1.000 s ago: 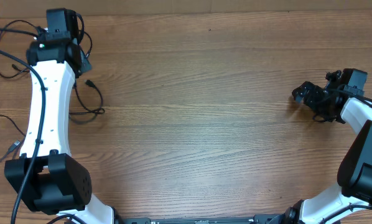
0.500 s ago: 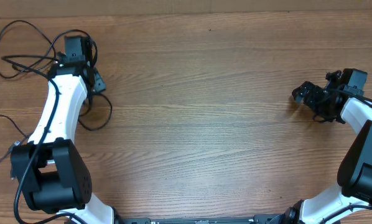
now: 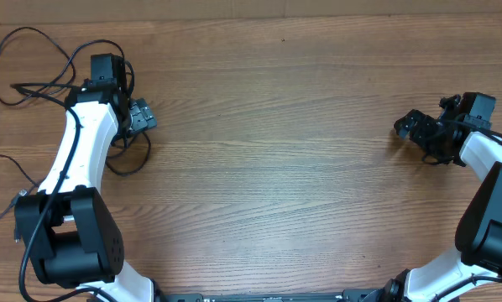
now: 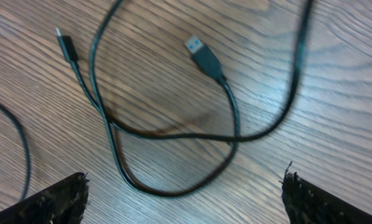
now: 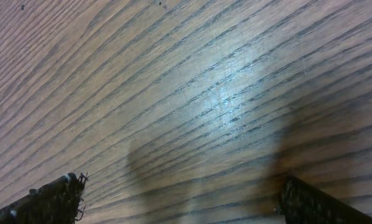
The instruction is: Untangle cables
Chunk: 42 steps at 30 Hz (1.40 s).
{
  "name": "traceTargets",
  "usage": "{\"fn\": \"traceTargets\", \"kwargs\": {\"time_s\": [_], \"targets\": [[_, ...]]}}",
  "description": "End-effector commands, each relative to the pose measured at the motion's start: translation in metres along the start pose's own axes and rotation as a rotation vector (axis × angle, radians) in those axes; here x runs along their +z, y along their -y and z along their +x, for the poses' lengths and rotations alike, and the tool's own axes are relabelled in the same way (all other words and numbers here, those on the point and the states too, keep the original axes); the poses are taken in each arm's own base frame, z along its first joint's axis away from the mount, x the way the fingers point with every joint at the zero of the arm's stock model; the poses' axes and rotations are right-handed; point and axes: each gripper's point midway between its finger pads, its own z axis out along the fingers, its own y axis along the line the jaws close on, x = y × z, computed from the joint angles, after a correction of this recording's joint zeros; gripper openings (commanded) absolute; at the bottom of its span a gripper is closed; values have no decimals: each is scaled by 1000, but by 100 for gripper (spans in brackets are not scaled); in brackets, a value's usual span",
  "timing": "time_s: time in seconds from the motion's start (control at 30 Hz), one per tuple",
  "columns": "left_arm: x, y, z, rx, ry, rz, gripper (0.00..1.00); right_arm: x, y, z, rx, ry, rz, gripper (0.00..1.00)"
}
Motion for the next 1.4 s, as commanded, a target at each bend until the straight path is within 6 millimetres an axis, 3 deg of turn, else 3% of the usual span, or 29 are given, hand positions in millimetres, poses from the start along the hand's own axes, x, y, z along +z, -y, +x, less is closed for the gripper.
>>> {"fn": "traceTargets", "kwargs": {"time_s": [0.0, 0.33, 0.53, 0.67, 0.97, 1.13, 1.37], "targets": [[-39, 9, -13, -21, 66, 102, 100, 9, 3, 21, 30, -67, 0, 100], [-133, -14, 0, -44, 194, 188, 100, 9, 3, 21, 30, -67, 0, 100], [-188, -1, 18, 40, 263, 380, 99, 9, 3, 21, 30, -67, 0, 100], [-217, -9, 33, 62, 352, 417, 100, 9, 3, 21, 30, -67, 0, 100], [-231, -45, 105, 33, 556, 490, 100, 9, 3, 21, 30, -67, 0, 100], [-249, -55, 136, 40, 652, 572, 100, 9, 3, 21, 30, -67, 0, 100], [-254, -57, 157, 59, 647, 616, 100, 9, 3, 21, 30, -67, 0, 100]]}}
